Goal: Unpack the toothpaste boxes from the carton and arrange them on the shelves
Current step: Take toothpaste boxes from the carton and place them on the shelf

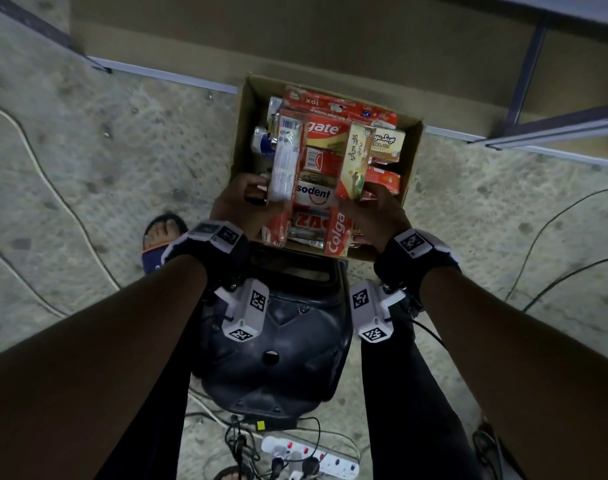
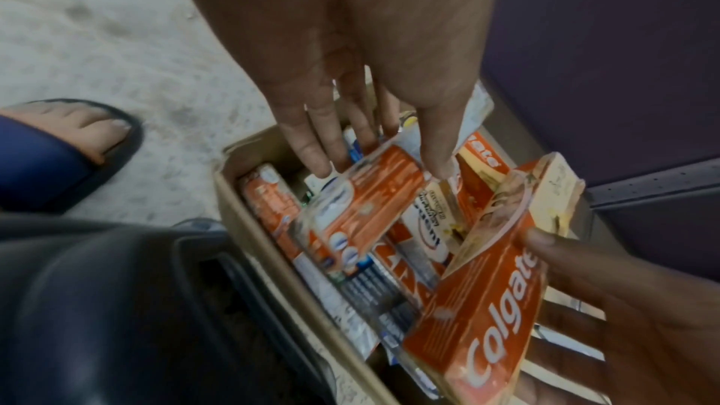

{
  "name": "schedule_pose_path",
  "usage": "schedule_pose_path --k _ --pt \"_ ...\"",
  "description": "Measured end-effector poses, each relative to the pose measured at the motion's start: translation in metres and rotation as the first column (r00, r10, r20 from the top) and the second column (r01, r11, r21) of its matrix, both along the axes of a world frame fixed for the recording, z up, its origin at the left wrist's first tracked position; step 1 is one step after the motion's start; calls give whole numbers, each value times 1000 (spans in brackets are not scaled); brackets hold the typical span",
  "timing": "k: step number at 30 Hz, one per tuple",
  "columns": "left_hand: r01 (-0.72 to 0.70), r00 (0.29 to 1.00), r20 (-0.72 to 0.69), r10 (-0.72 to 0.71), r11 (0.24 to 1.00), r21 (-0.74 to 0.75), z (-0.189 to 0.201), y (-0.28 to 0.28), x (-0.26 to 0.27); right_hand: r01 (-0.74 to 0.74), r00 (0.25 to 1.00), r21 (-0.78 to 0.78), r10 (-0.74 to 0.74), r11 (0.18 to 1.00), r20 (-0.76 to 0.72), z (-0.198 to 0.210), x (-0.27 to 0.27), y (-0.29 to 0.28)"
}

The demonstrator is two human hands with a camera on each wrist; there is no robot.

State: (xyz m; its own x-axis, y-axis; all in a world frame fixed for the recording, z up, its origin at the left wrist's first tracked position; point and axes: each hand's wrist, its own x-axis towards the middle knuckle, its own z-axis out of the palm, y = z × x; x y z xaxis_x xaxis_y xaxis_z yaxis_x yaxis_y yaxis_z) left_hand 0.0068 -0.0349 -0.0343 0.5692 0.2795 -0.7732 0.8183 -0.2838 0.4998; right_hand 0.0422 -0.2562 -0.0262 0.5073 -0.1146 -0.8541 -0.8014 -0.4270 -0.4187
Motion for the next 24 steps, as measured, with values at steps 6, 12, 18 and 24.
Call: schedule_pose_path --k 6,12,18,24 --pt "125 990 59 -132 987 104 1 -9 18 -47 999 -64 46 997 -24 -5 8 9" --pt "143 982 106 -158 980 135 -3 -12 19 -62 998 -89 60 994 -29 -7 8 9" --pt "159 985 42 -168 974 158 -1 -6 12 -78 995 -73 73 994 -75 8 9 7" --pt "172 984 23 -175 980 101 31 -1 -4 -88 995 -61 84 994 -60 42 -3 3"
